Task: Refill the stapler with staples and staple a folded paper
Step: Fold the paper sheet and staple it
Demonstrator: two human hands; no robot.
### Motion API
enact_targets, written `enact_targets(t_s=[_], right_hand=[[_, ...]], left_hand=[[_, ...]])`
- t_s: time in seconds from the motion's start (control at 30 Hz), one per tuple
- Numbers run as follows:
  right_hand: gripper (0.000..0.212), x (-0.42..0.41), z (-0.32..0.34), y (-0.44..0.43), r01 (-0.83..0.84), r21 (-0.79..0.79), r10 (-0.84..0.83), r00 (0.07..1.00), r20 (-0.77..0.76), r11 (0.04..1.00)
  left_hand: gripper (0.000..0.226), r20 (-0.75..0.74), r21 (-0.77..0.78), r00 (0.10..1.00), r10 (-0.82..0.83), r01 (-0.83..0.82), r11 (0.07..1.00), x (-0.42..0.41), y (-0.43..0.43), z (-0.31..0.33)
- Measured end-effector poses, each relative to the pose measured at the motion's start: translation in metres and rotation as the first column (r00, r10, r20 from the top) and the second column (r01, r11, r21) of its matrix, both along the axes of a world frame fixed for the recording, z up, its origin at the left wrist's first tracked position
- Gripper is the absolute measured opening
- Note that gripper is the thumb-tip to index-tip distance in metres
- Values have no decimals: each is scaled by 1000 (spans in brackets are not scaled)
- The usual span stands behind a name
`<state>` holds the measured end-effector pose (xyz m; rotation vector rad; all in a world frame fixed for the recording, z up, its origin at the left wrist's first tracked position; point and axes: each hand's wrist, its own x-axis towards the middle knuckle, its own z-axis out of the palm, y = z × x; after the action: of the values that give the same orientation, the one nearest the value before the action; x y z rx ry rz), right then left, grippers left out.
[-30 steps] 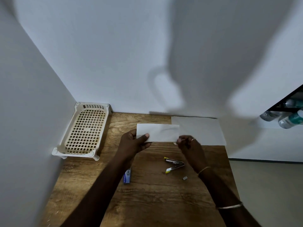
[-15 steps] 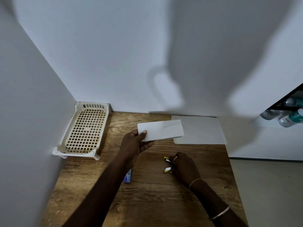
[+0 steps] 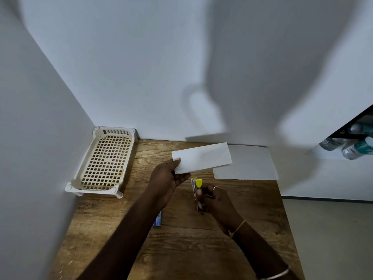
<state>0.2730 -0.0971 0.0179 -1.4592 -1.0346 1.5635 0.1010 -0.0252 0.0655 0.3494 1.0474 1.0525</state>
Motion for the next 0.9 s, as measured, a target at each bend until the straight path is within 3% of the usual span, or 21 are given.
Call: enact_targets(t_s=[0.13, 0.5, 0.9], right_hand=[[42, -10, 19, 4, 37, -21, -40, 984, -171, 999], [37, -22, 48, 8, 141, -11, -139, 956, -258, 990], [40, -25, 43, 10, 188, -40, -190, 924, -331, 981]], left_hand=[[20, -17, 20, 1000, 10, -10, 1000, 2, 1, 3], [28, -46, -3, 999, -20, 20, 1000, 7, -6, 7], [18, -50, 35, 999, 5, -3, 999, 8, -13, 15]])
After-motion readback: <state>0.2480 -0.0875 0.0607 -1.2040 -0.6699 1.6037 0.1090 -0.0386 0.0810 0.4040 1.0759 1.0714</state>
